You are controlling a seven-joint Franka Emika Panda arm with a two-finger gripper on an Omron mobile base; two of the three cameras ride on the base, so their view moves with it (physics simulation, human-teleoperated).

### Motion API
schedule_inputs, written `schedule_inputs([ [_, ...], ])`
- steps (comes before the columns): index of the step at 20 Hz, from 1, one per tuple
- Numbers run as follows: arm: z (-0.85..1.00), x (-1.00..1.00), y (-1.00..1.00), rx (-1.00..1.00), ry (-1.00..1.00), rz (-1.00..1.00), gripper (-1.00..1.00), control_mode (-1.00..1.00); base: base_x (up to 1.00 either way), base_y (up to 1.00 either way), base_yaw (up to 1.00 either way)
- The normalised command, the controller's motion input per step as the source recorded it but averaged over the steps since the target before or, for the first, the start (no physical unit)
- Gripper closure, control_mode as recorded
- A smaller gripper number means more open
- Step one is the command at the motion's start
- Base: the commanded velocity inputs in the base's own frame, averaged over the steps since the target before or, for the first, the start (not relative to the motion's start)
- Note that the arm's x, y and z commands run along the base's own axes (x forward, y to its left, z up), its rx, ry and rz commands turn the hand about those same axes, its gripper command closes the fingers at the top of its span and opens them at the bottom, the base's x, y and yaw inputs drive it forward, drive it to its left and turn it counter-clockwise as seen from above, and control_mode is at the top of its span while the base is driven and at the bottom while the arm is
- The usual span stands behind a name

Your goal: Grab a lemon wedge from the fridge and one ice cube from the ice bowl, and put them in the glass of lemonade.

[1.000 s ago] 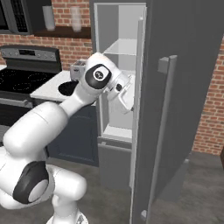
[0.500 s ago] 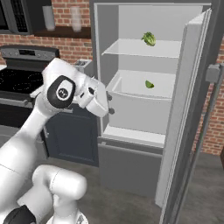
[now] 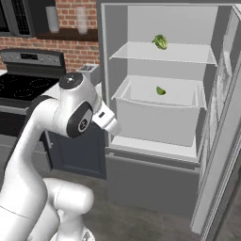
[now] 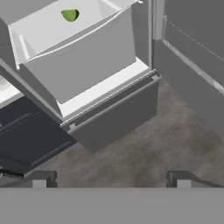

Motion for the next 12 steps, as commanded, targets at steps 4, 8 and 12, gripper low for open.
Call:
schedule_inputs([
  [4,-0.11,-0.23,0.21,0.14,0.00,0.21,-1.00,-1.00,0.00,0.00,0.00],
  [8,-0.04,-0.04,0.00,-0.02,-0.07,0.00,-1.00,-1.00,0.00,0.00,0.00],
  [12,-0.12,-0.04,0.00,-0.06,0.00,0.00,-1.00,-1.00,0.00,0.00,0.00],
])
